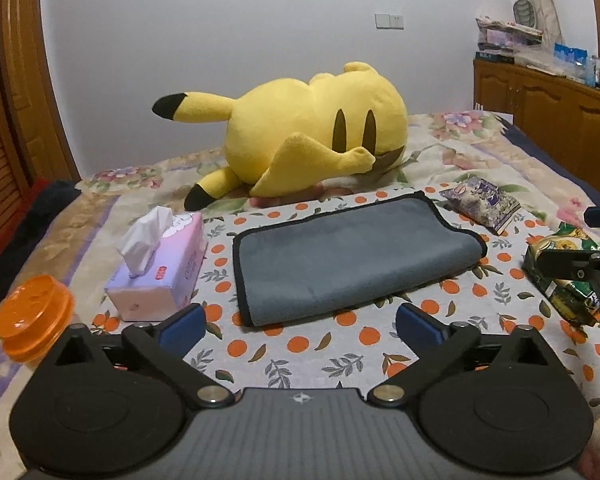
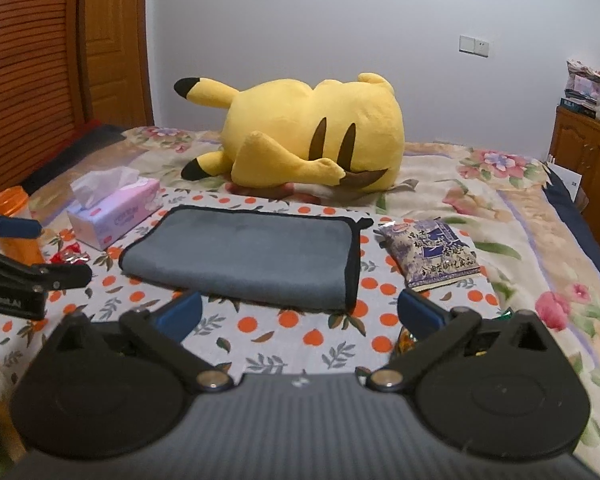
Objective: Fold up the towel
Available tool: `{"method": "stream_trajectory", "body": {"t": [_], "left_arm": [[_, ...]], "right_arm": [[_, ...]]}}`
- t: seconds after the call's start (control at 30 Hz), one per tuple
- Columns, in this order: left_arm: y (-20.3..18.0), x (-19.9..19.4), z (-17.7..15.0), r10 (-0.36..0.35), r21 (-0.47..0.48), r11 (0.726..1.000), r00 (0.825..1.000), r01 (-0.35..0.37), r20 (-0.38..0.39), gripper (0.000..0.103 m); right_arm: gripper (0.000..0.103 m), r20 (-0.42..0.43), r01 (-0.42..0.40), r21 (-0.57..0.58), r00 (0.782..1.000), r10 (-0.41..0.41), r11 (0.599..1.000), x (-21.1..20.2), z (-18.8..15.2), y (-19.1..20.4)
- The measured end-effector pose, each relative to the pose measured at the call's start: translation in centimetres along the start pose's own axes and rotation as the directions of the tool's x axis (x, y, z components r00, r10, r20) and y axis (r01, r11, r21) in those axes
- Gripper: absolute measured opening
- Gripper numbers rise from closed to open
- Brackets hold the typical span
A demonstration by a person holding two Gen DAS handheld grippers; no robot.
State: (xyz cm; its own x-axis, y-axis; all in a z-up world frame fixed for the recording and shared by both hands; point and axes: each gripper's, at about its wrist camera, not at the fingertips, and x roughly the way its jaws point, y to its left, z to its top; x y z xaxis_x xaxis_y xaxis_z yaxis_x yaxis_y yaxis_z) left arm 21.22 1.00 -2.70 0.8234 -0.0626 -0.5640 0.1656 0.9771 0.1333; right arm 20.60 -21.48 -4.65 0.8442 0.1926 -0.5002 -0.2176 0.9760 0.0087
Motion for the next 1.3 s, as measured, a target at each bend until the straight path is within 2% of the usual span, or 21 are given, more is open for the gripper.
{"method": "stream_trajectory", "body": {"t": [0.47, 1.1, 1.3], "left_arm": [[-0.3, -5.8, 0.5, 0.028, -0.032, 0.999, 1.0, -0.027, 0.004, 0.103], [-2.6, -12.6, -0.8, -0.015, 0.01, 1.0, 1.0, 0.015, 0.023, 0.103], [-2.7, -13.5, -2.0, -0.023, 0.013, 1.0, 1.0, 0.023, 0.012, 0.103]], "right_arm": [[0.103, 0.046, 0.014, 0.02, 0.999, -0.015, 1.0, -5.4, 0.4, 0.4], [0.103, 0.086, 0.025, 0.056, 0.996, -0.03, 0.998, -11.2, -0.5, 0.3], [0.103, 0.087, 0.031, 0.062, 0.996, -0.036, 0.998, -12.4, -1.3, -0.1]]}}
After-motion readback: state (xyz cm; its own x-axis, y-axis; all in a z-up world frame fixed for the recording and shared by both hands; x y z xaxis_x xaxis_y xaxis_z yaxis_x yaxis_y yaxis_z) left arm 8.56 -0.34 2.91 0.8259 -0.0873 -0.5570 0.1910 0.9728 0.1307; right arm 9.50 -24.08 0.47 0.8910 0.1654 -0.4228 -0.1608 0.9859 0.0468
